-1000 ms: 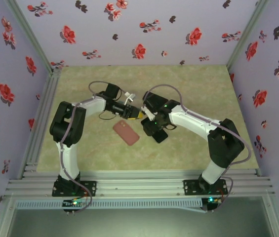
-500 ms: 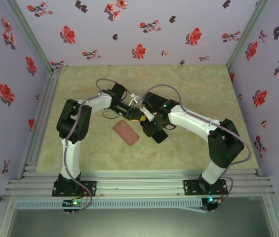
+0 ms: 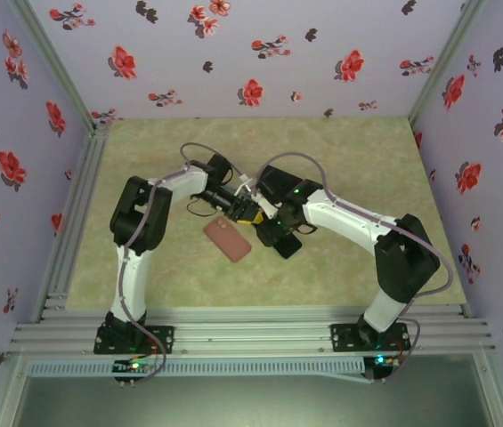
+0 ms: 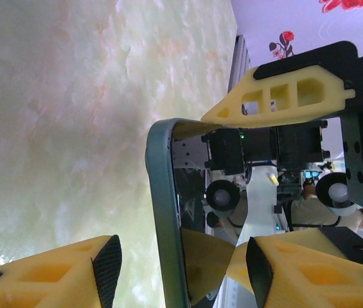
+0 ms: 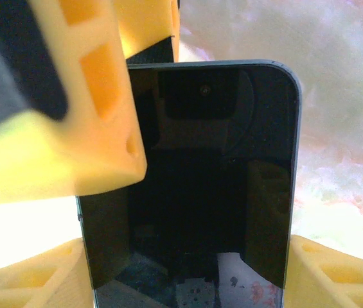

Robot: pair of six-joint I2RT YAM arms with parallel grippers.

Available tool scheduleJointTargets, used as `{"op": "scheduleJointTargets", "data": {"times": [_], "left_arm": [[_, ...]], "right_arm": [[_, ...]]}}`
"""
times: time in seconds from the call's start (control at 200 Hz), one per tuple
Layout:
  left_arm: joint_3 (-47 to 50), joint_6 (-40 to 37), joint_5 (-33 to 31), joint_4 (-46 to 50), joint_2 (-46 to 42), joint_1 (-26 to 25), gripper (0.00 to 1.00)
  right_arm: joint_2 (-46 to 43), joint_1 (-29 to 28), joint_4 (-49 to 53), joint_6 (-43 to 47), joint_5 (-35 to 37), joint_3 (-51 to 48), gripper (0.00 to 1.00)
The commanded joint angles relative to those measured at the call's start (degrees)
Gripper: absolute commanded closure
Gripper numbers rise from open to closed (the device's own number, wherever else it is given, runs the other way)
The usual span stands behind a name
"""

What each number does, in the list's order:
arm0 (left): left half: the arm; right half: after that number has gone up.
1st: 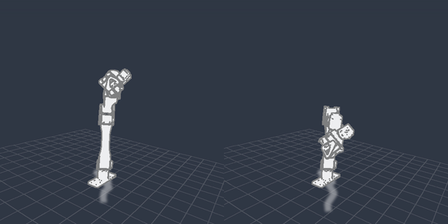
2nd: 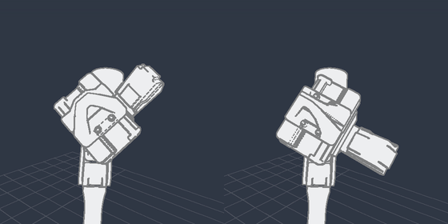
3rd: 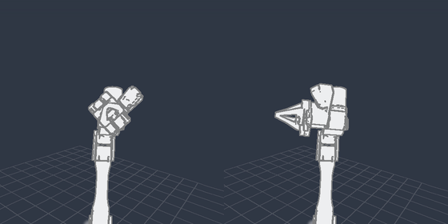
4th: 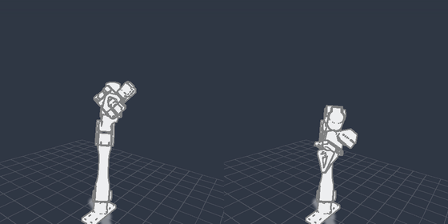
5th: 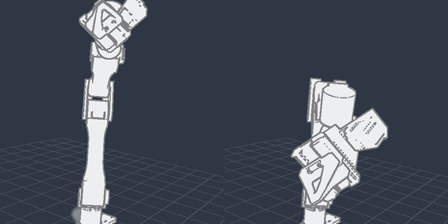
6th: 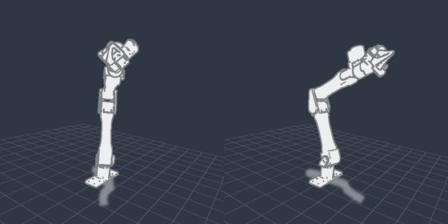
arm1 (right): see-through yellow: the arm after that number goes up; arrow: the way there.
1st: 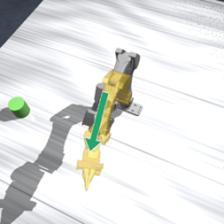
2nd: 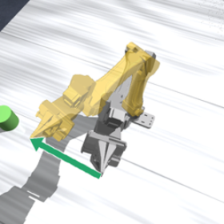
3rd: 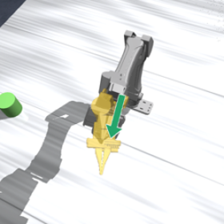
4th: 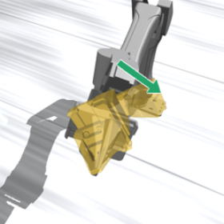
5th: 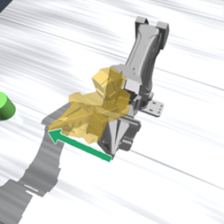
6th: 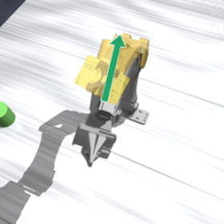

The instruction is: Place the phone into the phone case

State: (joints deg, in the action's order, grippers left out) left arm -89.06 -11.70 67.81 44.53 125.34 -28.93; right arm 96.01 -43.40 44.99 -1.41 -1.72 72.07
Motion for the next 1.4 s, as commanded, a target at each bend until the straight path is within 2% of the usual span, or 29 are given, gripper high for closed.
{"op": "scheduleJointTargets", "data": {"times": [0.0, 0.43, 1.395], "left_arm": [[-2.57, -3.03, 2.15, 3.52, 1.55, -0.77, 0.42], [-5.87, -7.08, 2.5, 9.84, 3.95, -1.89, 0.47], [-7.34, -8.24, 3.87, 10.92, 5.35, -2.19, 0.66]], "right_arm": [[-0.11, -0.6, 1.04, 1.15, -0.14, 2.37, 0.39], [-0.21, -0.88, 1.15, 1.23, 0.22, 2.37, 0.39], [0.19, -1.08, 1.46, 1.23, 0.75, 2.99, 0.39]]}}
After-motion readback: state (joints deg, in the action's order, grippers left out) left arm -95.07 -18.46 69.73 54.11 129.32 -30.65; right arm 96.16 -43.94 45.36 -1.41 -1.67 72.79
